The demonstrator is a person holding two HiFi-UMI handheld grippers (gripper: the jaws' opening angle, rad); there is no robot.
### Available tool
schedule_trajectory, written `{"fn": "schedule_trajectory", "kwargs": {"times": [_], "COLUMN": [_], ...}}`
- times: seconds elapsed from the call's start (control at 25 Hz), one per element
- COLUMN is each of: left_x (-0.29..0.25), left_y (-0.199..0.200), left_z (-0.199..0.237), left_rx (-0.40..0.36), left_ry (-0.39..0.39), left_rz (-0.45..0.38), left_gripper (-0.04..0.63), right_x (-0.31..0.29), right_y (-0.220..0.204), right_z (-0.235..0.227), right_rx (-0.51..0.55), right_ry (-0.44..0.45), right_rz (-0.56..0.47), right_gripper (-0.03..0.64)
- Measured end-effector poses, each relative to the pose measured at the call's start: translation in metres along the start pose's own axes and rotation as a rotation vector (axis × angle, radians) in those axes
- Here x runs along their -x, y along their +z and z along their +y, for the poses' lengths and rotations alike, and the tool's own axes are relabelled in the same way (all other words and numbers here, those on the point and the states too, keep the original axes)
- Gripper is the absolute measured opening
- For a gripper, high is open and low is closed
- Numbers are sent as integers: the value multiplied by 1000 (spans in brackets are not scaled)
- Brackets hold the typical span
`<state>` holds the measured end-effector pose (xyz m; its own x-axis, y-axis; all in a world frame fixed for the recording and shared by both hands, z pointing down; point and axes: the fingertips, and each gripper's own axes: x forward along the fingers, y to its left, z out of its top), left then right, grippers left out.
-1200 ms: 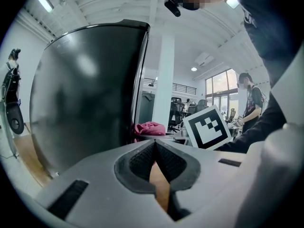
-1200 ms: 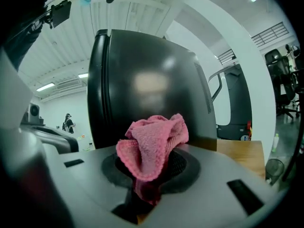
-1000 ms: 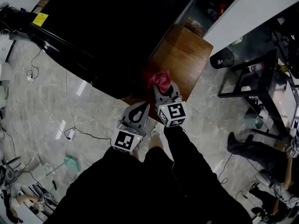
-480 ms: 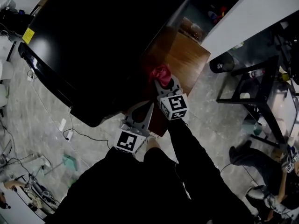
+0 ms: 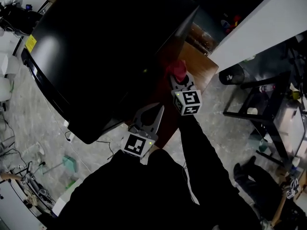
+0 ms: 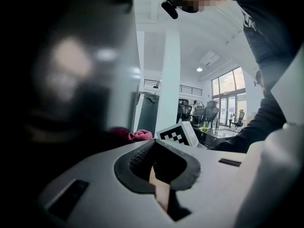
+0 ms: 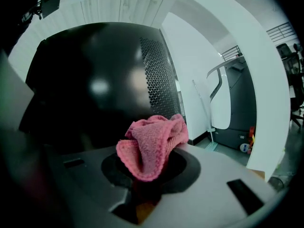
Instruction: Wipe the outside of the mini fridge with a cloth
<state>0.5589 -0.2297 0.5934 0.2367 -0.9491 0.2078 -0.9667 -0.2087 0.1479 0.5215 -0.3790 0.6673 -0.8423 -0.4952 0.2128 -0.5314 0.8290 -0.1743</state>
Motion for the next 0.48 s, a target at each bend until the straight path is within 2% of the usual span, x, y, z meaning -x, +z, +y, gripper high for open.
{"fn": "schedule_trajectory", "kwargs": {"times": [0.2,0.32,0.48], "left_x": [-2,1,24], "left_y": [16,26,34], "left_z": [-3,-15,-33], "left_rx": [-14,-33,16], "left_ry": [8,-14,-64], "left_rz": [-2,-21,-18], "left_gripper": [6,6,6], "right_x": [-11,-3,35], "right_y": [6,23,60], "right_z": [-26,-40,-26], "right_rx": [-8,18,75], "right_ry": [-31,-62,-47], "right_rz": [33,17,-41], "right_gripper": [92,92,94]}}
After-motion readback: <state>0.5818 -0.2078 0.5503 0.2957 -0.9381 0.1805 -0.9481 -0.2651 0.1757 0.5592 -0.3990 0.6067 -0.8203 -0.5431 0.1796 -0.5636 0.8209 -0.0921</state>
